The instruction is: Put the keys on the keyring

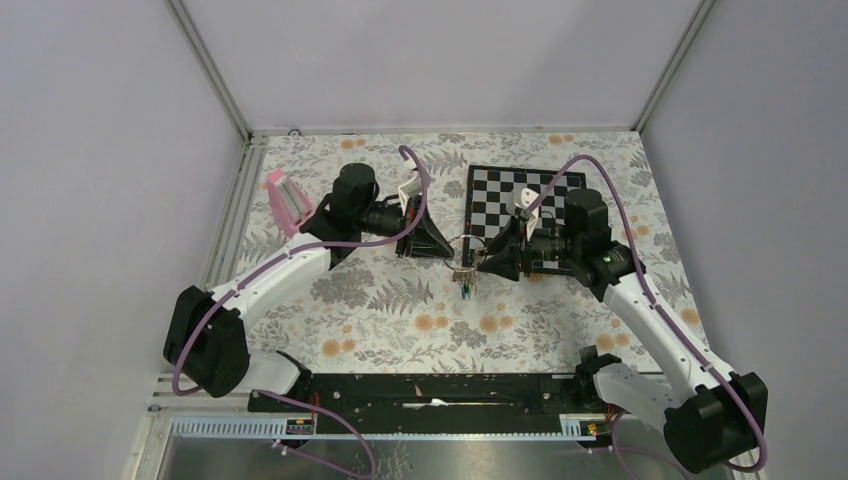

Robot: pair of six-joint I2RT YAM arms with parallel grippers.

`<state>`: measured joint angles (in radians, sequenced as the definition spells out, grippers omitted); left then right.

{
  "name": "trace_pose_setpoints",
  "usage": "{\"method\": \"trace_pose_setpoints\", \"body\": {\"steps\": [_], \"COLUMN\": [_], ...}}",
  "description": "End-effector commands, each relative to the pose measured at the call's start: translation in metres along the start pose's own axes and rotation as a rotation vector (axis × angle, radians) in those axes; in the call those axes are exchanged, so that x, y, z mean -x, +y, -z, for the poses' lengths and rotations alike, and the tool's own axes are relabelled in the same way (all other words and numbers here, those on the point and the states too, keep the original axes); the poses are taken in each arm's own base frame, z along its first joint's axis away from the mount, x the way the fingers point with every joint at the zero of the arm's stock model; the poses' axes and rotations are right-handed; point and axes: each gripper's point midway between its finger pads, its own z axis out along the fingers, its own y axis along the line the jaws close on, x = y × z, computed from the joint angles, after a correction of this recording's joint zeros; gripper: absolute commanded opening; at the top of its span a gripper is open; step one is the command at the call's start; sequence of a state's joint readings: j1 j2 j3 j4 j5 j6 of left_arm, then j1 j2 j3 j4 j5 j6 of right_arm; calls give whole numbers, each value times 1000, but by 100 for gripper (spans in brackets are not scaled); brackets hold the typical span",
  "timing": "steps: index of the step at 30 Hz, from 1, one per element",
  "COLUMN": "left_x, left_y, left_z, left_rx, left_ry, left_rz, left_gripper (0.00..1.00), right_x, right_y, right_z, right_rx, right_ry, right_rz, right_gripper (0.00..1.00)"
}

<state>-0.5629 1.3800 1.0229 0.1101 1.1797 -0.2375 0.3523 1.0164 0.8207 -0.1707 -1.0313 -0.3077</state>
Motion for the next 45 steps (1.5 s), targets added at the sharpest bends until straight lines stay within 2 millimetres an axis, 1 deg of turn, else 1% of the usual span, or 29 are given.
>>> {"method": "trace_pose_setpoints", "body": {"steps": [1,3,10,12,15,16,18,19,21,22,23,25,27,29,31,35,36,39,45], "left_x": [25,24,25,23,15,11,1,-3,-8,-9,-10,-7,-4,-2,-2,-11,-15,-18,-12], "left_y": [-16,-16,-15,-14,-8,-6,1,4,12,16,20,25,28,30,32,35,36,43,59], "left_z": [3,2,1,1,2,3,3,3,5,7,8,10,12,12,12,12,12,13,24], "left_rx": [-34,-33,-37,-34,-18,-10,10,21,57,76,92,118,128,128,120,109,112,142,230], "left_ry": [-65,-67,-90,-90,-85,-81,-59,-46,-15,0,16,39,51,59,72,84,87,88,65], "left_rz": [-104,-101,-94,-96,-112,-120,-130,-146,-185,-216,-249,-322,-388,-430,-470,-497,-495,-498,-488], "left_gripper": [0,0,0,0,0,0,15,22,38,46,54,64,72,77,79,82,82,84,86], "right_x": [23,25,24,25,21,21,17,17,13,13,8,-4,-14,-19,-25,-32,-32,-32,-28], "right_y": [3,4,4,2,-4,-7,-13,-16,-20,-21,-22,-20,-22,-22,-24,-29,-30,-32,-39], "right_z": [-1,-2,-3,-2,2,3,8,11,15,17,18,19,21,22,26,37,41,53,77], "right_rx": [55,66,88,73,23,-3,-51,-74,-106,-120,-131,-145,-171,-184,-203,-258,-272,-301,-330], "right_ry": [-81,-93,-112,-111,-68,-51,1,27,92,129,176,279,374,445,526,681,708,792,952], "right_rz": [-2,-2,-16,-11,9,29,57,70,89,105,115,145,193,215,232,299,315,365,473], "right_gripper": [47,41,11,6,0,0,0,0,0,0,0,0,0,0,0,0,0,0,0]}}
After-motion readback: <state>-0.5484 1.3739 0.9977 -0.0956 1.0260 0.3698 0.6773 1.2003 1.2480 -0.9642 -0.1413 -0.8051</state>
